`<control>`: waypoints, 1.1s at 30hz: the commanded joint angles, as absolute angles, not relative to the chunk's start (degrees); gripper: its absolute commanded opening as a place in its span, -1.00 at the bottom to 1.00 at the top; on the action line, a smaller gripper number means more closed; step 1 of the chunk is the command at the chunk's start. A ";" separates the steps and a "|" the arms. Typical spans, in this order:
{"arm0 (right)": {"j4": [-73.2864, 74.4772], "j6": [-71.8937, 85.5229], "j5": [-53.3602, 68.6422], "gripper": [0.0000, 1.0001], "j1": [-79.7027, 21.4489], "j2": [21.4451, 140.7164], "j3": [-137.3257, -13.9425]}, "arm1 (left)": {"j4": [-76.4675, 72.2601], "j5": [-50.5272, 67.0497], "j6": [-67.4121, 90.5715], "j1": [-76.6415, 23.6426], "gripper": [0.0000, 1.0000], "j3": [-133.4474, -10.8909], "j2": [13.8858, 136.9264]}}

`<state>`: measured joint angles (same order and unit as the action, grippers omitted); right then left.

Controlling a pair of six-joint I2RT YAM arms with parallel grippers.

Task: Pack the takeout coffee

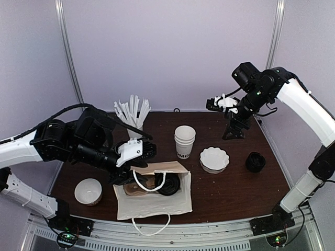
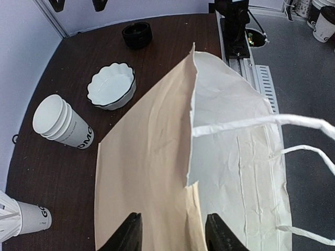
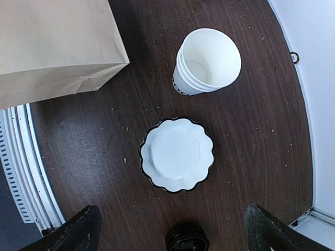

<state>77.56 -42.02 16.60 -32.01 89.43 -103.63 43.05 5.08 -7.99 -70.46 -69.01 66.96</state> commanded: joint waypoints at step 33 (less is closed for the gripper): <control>76.05 -41.31 17.46 0.99 -30.45 84.39 -98.96 | 43.78 -8.13 -15.73 -53.07 0.47 -89.57 78.09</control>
